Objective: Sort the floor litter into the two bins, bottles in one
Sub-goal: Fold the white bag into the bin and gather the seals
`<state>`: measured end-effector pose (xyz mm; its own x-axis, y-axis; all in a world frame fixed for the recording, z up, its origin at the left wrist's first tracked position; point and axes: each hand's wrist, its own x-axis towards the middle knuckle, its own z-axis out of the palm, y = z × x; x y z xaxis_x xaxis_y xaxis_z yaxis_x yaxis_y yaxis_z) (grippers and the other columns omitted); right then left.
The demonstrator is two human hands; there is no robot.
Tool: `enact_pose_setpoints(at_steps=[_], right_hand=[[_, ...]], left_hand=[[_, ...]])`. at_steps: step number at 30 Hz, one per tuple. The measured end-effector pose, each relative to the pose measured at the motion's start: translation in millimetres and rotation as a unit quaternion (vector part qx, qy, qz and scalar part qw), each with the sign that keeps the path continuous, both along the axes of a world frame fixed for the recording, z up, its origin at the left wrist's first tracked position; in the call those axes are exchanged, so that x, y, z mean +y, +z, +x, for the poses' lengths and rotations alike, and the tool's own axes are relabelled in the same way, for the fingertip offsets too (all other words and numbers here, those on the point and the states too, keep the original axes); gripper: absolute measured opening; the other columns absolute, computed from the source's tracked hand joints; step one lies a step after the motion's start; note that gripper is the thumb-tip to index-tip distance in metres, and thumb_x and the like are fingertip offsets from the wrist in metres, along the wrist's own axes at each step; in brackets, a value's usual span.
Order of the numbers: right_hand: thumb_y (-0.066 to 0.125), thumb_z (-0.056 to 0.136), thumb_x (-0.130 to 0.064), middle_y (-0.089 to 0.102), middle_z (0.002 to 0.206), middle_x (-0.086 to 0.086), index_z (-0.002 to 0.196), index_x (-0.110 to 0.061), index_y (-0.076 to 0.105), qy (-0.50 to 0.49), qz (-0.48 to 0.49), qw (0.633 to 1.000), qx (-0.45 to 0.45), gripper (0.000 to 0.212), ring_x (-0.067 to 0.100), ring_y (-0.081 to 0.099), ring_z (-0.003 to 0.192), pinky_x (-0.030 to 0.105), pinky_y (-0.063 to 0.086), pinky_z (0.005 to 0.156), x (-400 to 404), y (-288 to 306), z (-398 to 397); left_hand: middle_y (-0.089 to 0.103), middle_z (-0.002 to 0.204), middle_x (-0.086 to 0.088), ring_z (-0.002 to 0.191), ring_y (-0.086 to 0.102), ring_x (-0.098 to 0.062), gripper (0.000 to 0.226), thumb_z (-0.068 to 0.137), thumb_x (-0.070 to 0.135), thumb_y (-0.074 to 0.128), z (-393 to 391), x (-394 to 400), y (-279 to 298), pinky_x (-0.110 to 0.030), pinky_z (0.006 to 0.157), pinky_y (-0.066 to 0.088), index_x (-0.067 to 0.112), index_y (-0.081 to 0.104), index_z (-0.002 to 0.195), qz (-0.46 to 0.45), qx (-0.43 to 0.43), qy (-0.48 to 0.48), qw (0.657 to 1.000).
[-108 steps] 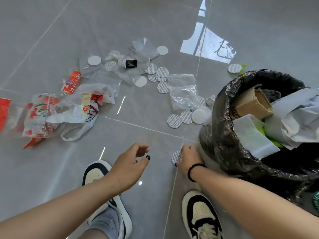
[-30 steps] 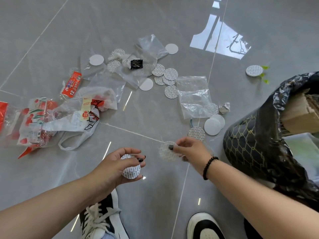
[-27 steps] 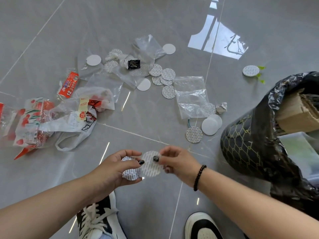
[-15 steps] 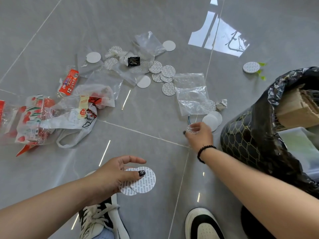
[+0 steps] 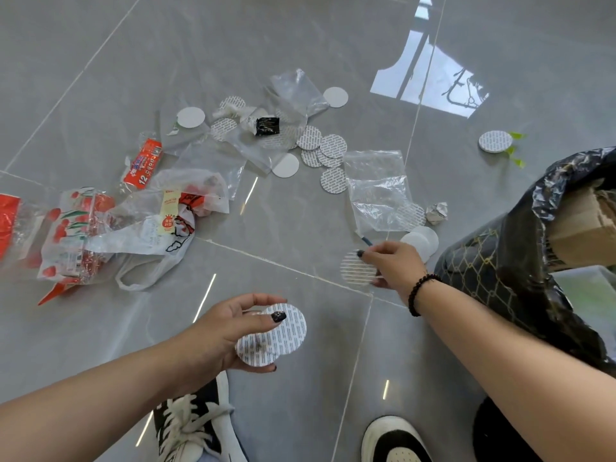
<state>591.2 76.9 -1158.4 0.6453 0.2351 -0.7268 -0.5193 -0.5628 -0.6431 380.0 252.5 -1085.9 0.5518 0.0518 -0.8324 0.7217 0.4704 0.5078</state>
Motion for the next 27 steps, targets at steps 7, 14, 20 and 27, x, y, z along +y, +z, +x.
enact_pose_setpoints(at_steps=[7,14,20,27], right_hand=[[0.071,0.083,-0.009,0.065,0.062,-0.003,0.076,-0.01,0.07,0.172,0.149,0.973,0.032,0.008,0.008,0.056,0.055,0.018,0.048,0.05,35.0,54.8,-55.8],[0.066,0.087,-0.034,0.065,0.073,-0.005,0.089,-0.016,0.071,0.255,0.078,0.962,-0.054,0.019,0.01,0.06,0.066,0.025,0.052,0.065,33.7,44.3,-42.9],[0.064,0.085,-0.026,0.042,0.133,0.009,0.127,-0.013,0.051,0.203,-0.201,0.927,-0.243,0.046,0.026,0.047,0.118,0.034,0.041,0.096,3.6,-2.0,24.8],[0.059,0.086,-0.022,0.041,0.134,0.016,0.132,-0.005,0.041,0.323,-0.371,0.844,-0.215,0.053,0.034,0.046,0.12,0.042,0.045,0.093,-35.4,-22.4,64.6]], left_hand=[[0.071,0.105,-0.012,0.081,0.072,-0.022,0.048,0.07,0.013,0.078,12.1,4.0,0.4,-0.037,0.064,0.058,0.016,0.064,0.116,0.045,-0.024,0.036,0.998],[0.072,0.101,-0.011,0.074,0.071,-0.02,0.035,0.075,0.003,0.077,14.2,-1.8,-5.9,-0.03,0.057,0.055,0.015,0.069,0.107,0.128,0.0,0.012,0.992],[0.071,0.105,-0.013,0.076,0.069,-0.021,0.033,0.077,0.001,0.075,11.3,6.4,-13.8,-0.033,0.061,0.059,0.014,0.068,0.107,0.148,0.02,0.034,0.988],[0.072,0.104,-0.013,0.078,0.07,-0.021,0.035,0.078,-0.001,0.074,6.5,8.0,-22.1,-0.032,0.062,0.058,0.013,0.067,0.11,0.136,0.024,0.027,0.99]])
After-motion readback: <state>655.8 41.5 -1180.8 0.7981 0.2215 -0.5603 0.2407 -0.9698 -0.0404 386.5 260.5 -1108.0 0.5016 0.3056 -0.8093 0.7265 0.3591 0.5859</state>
